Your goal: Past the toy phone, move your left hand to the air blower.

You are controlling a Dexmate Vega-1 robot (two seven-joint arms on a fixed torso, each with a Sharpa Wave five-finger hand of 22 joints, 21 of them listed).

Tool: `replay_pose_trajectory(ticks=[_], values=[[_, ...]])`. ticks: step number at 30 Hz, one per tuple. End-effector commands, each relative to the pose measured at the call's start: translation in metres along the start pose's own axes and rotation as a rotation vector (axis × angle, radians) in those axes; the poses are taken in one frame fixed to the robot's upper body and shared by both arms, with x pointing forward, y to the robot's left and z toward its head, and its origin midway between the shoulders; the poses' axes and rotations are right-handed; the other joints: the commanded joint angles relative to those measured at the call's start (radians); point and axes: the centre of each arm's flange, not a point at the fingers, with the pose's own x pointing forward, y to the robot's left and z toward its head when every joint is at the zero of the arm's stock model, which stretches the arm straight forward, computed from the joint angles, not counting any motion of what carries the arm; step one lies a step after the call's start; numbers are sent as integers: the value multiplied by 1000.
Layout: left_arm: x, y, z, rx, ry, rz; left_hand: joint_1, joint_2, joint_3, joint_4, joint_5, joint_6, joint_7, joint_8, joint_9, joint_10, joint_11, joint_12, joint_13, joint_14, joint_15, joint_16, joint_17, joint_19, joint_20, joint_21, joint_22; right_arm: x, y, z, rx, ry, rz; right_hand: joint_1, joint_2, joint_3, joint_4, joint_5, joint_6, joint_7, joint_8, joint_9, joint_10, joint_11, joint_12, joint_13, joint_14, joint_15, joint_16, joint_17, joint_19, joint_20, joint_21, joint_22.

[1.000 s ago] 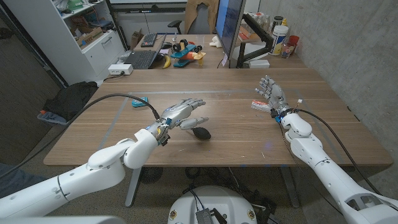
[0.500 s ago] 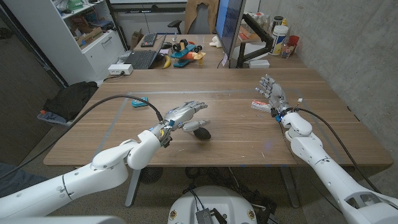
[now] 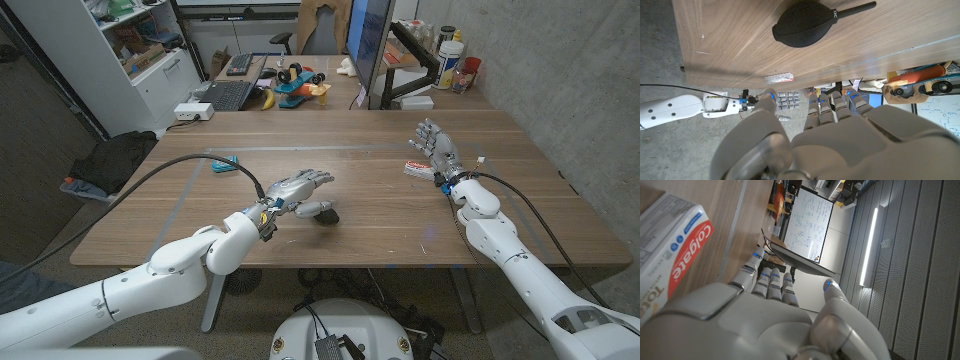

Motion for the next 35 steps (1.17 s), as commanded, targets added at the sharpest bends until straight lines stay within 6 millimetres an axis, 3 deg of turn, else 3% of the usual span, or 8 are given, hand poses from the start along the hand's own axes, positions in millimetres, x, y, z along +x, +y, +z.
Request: replay_pose_trajectory(ticks=[1,35], values=[[0,-10,0,19,10,-60,11,-2,1,-7,0,7,1,-2,4,10,3,7,0,7,3,3,2,7,1,-1,2,0,3,-2,-2,9,-4,1,10,-3,-3,6,3,-5,7,1,7,-1,8,4,10,0,7,0,5,6,-3,3],[7,-17,-6,22,18,-108,10,0,-1,-9,0,19,-3,-2,4,22,3,8,1,17,3,3,2,15,-1,-14,3,-3,4,-4,-7,17,-14,1,13,-7,-5,7,5,-6,8,1,6,-1,8,3,10,1,7,-4,4,7,-3,3]])
